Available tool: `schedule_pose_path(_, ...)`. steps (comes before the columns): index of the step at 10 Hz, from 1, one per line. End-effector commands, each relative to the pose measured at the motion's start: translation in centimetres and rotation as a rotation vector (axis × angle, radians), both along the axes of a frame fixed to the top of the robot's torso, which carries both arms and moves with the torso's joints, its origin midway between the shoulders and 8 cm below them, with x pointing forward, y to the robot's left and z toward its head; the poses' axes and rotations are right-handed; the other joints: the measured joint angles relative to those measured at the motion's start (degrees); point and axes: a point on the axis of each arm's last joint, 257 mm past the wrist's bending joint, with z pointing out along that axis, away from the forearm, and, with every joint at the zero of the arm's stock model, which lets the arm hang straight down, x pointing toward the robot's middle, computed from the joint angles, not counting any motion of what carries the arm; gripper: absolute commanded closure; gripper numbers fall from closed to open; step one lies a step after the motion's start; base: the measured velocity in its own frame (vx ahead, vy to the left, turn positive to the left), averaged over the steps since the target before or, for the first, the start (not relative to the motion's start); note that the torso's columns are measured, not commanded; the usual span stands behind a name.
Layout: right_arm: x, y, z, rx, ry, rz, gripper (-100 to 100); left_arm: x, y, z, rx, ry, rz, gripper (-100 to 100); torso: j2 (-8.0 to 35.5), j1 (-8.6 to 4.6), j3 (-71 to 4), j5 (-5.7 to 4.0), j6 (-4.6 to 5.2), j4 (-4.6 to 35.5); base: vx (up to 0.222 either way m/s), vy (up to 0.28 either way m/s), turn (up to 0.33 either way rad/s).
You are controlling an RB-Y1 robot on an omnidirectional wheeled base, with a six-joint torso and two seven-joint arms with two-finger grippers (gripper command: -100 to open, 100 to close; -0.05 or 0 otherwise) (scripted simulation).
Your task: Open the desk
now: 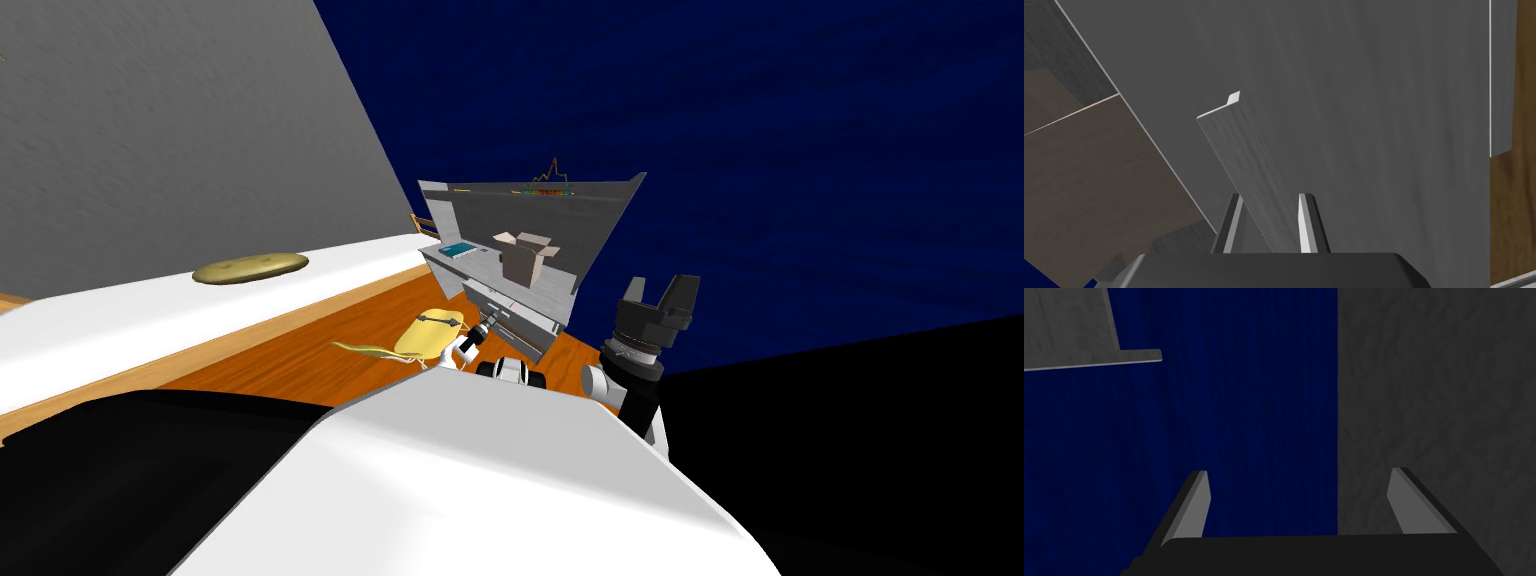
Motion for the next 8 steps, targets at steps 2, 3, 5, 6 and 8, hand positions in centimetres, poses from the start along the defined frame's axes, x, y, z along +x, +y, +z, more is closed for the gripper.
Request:
schedule_pose_path(2, 0.0, 0.0, 0.0, 0.0, 0.0, 0.0, 0, -0.5, 0.0, 0.1, 0.0, 0.004, -0.01, 100, -0.06, -0.02, -0.02, 0.02, 0.01, 0.05, -0.183, 0.084, 0.027)
schedule_pose_path(3, 0.0, 0.0, 0.0, 0.0, 0.0, 0.0, 0, -0.5, 0.0, -0.1, 0.002, 0.007, -0.007, 100, -0.19, -0.12, -0.13, -0.03, -0.01, 0.07, -0.084, 0.037, 0.005)
schedule_pose_path(5, 0.0, 0.0, 0.0, 0.0, 0.0, 0.0, 0, -1.1, 0.0, -0.2, 0.002, 0.012, -0.016, 100, -0.43, -0.2, -0.28, -0.07, -0.01, 0.01, -0.127, 0.071, 0.034)
schedule_pose_path(6, 0.0, 0.0, 0.0, 0.0, 0.0, 0.0, 0, -0.4, 3.6, -0.7, 0.02, 0.006, 0.006, -100, -0.2, 0.02, -0.13, 0.0, -0.05, 0.0, -0.098, -0.058, -0.13)
schedule_pose_path(8, 0.0, 0.0, 0.0, 0.0, 0.0, 0.0, 0, 0.1, 7.3, -1.1, 0.044, 0.004, 0.027, -100, -0.67, -0.55, -0.39, -0.13, 0.06, -0.08, -0.008, -0.151, -0.078)
